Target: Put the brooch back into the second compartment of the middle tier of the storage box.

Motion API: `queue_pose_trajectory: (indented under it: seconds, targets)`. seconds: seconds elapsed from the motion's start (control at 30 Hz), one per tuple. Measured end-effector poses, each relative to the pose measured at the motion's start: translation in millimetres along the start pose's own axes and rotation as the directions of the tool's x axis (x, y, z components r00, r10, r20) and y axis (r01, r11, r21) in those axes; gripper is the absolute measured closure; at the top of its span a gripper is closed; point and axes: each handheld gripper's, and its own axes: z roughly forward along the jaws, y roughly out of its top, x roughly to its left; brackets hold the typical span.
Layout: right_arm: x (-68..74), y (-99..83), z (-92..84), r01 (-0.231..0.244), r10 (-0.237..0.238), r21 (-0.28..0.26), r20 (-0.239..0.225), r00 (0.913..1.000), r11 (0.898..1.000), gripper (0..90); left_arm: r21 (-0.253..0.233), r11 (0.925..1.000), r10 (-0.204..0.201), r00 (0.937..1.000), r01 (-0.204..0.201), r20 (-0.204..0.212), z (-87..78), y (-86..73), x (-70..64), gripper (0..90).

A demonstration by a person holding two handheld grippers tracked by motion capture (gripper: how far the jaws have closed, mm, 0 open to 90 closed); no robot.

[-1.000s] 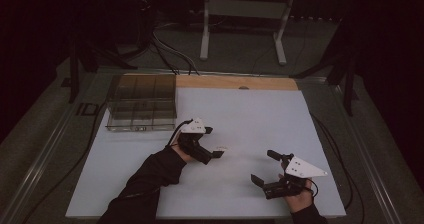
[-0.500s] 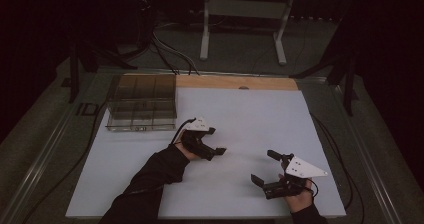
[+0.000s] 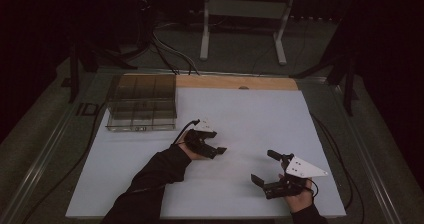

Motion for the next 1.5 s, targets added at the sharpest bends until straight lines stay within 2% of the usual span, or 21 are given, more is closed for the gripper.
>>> queue_pose_trajectory:
  seconds: [0.23, 0.4, 0.47, 0.53, 0.67, 0.8, 1.07, 1.37, 1.5]
  targets:
    - [-0.1, -0.7, 0.4, 0.001, -0.001, 0.008, -0.003, 1.0000, 1.000, 0.0, 0.056, 0.9983, 0.016, 0.9996, -0.014, -0.024, 10.2, -2.0, 0.6, 41.3]
    - [0.5, -0.3, 0.2, 0.003, -0.003, 0.006, -0.005, 1.0000, 1.000, 0.0, 0.057, 0.9980, 0.029, 0.9994, -0.028, -0.016, 12.9, -2.0, 0.5, 53.4]
    - [0.3, -0.8, 0.6, 0.002, -0.002, 0.012, -0.005, 1.0000, 1.000, 0.0, 0.062, 0.9973, 0.041, 0.9991, -0.040, -0.013, 14.5, -1.2, 0.2, 56.2]
    - [0.0, -0.3, 0.4, 0.003, -0.003, 0.009, -0.005, 1.0000, 1.000, 0.0, 0.062, 0.9975, 0.034, 0.9994, -0.033, -0.010, 16.5, -0.3, 0.1, 59.1]
    - [0.1, -0.6, 0.5, 0.004, -0.004, 0.012, -0.006, 1.0000, 1.000, 0.0, 0.084, 0.9944, 0.065, 0.9978, -0.064, -0.011, 20.9, 1.5, -2.3, 65.3]
    - [0.2, -0.4, -0.1, 0.004, -0.004, 0.008, -0.005, 1.0000, 1.000, 0.0, 0.090, 0.9931, 0.077, 0.9969, -0.076, -0.011, 22.7, 2.6, -3.1, 70.5]
    - [-0.2, -0.4, 0.2, 0.002, -0.002, 0.011, -0.007, 1.0000, 1.000, 0.0, 0.109, 0.9916, 0.071, 0.9975, -0.070, -0.003, 22.5, 3.9, -2.6, 85.4]
    - [0.2, -0.3, 0.7, 0.007, -0.007, 0.012, -0.007, 1.0000, 1.000, 0.0, 0.111, 0.9912, 0.074, 0.9973, -0.072, -0.008, 21.8, 5.8, -7.6, 87.1]
    - [0.1, 0.1, 0.6, 0.005, -0.005, 0.008, -0.007, 1.0000, 1.000, 0.0, 0.091, 0.9936, 0.068, 0.9977, -0.067, -0.005, 17.7, 8.3, -9.3, 87.2]
